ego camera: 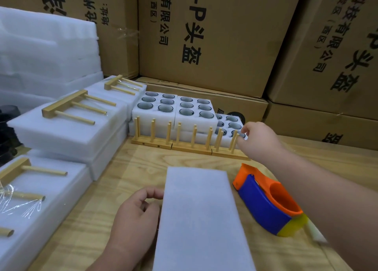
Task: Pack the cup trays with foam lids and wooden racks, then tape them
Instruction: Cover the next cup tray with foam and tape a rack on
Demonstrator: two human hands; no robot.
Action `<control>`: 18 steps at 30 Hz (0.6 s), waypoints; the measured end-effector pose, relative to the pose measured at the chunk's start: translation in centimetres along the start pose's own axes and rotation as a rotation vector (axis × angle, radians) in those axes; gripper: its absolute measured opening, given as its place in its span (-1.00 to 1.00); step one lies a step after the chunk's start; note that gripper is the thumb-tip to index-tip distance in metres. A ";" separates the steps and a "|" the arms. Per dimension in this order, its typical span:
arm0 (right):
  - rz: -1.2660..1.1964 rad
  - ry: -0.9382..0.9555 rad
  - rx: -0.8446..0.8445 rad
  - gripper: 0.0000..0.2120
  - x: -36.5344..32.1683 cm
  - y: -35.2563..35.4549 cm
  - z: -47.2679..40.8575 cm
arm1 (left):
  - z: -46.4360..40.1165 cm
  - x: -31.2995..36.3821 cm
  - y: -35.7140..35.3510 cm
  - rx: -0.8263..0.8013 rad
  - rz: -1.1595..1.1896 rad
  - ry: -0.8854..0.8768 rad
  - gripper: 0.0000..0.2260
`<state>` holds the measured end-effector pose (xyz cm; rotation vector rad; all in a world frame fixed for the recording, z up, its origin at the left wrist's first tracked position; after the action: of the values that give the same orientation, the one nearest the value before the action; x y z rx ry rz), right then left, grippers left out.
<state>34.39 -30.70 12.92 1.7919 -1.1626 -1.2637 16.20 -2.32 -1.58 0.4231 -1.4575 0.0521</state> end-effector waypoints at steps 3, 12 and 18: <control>0.020 -0.029 -0.020 -0.74 0.6 -1.0 -1.4 | -0.1 -0.2 0.0 0.001 -0.005 -0.005 -0.70; 0.092 -0.030 -0.118 -0.79 0.4 -3.1 -4.2 | -0.1 -0.4 -0.2 0.025 0.003 -0.020 -0.68; 0.216 -0.014 -0.209 -0.81 0.0 -4.3 -5.2 | -0.3 -0.5 -0.4 0.037 0.031 -0.014 -0.67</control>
<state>40.54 -28.95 10.83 1.4669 -1.1518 -1.2227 16.55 -2.50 -2.23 0.4320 -1.4786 0.1012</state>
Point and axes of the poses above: each hand's wrist, its own z-axis away from the middle knuckle, its own y-axis out of the back of the hand, x = y × z, the point moved 7 cm from there along -z, towards the middle knuckle, and after that the axes turned 10 degrees about -z, right-handed, at the moved point
